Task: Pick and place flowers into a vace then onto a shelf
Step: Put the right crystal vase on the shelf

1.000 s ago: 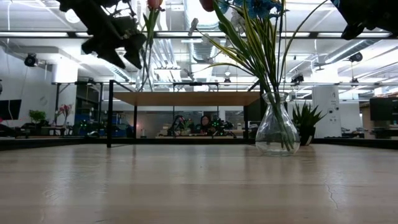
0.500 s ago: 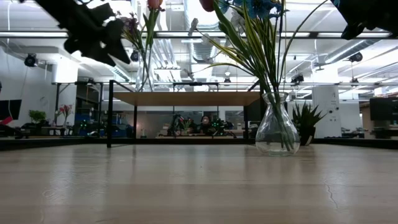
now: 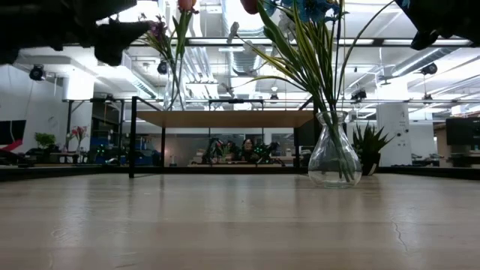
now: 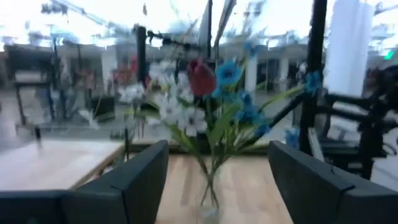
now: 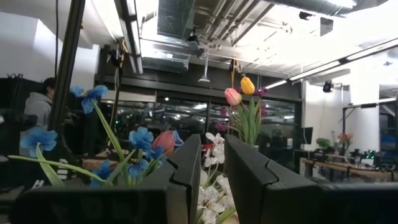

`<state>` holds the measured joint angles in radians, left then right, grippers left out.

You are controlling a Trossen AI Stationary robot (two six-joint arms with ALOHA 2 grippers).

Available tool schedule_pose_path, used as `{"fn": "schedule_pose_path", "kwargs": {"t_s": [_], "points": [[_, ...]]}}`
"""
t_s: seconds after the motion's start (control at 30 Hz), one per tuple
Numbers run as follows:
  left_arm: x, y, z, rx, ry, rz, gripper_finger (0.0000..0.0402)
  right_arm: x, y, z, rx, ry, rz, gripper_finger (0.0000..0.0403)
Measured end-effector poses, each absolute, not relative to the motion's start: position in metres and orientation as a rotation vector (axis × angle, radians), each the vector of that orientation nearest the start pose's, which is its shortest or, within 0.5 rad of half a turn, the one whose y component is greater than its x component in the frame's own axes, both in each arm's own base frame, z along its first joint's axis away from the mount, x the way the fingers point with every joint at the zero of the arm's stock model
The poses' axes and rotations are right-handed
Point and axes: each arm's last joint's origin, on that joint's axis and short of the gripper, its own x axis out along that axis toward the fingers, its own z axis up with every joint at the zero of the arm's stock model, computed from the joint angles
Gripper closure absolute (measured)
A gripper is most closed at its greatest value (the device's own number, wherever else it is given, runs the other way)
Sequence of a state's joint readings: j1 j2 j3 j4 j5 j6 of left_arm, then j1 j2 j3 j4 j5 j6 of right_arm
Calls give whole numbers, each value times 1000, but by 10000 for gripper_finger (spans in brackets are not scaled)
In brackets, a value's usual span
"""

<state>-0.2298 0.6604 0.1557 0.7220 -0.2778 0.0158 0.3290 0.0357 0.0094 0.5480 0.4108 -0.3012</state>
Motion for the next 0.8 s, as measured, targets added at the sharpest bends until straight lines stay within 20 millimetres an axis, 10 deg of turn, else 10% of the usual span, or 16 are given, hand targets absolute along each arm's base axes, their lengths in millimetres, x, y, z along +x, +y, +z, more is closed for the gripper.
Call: {"fn": "schedule_pose_path", "kwargs": {"t_s": [0.33,0.6,0.8], "points": [[149,1,202,10,-179,69,261,87,17,207,-131,-401,-145,323],[141,5,200,90,-132,72,387,91,18,197,-125,-292,-136,233],[124,5,186,75,-182,68,400,93,20,187,-108,-192,-102,170]]}}
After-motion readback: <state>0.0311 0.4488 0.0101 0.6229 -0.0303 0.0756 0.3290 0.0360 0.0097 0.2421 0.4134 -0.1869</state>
